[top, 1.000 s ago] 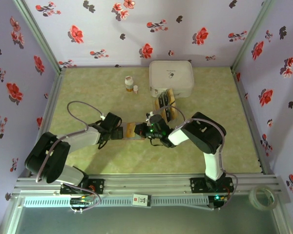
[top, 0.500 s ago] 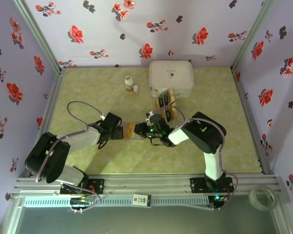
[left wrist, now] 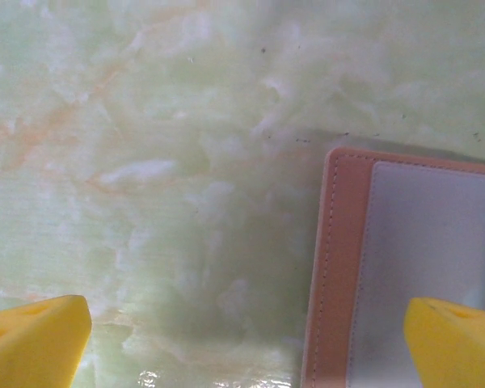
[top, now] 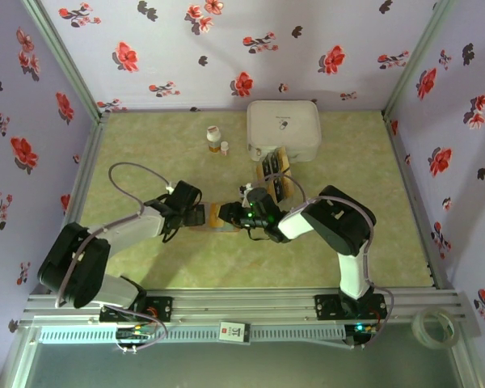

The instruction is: Put the credit cards into the card holder

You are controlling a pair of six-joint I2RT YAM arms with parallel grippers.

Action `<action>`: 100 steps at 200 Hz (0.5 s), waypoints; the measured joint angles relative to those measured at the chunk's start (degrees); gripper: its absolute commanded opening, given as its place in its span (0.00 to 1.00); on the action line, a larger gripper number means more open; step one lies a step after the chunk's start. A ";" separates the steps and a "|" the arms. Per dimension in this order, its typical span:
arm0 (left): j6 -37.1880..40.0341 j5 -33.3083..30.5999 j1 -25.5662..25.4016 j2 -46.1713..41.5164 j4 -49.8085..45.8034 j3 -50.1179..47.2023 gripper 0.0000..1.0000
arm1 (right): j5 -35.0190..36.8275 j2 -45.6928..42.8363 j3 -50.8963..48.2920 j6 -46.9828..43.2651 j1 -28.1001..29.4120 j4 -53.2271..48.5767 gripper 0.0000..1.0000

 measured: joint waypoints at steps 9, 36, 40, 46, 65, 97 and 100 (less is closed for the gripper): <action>-0.15 0.00 0.33 -0.13 -0.37 0.22 1.00 | 0.00 -0.22 0.26 -0.39 0.00 -0.87 0.30; -0.68 -0.11 1.60 -0.15 -1.07 0.31 1.00 | -0.02 -0.81 1.09 -1.27 0.02 -3.63 0.33; -0.68 -0.20 1.75 -0.15 -1.18 0.31 1.00 | -0.02 -0.85 1.20 -1.38 0.02 -3.85 0.34; -0.74 -0.24 2.03 -0.15 -1.33 0.31 1.00 | -0.02 -1.01 1.38 -1.57 0.02 -4.39 0.34; -0.90 -0.37 2.80 -0.15 -1.84 0.35 1.00 | 0.00 -1.49 1.86 -2.29 0.02 -6.34 0.34; -0.90 -0.39 3.43 -0.13 -2.23 0.55 1.00 | 0.66 -2.56 2.56 -3.76 0.02 -10.05 0.35; -0.90 -0.37 3.48 -0.13 -2.23 0.57 1.00 | 0.76 -2.67 2.60 -3.85 0.02 -10.49 0.35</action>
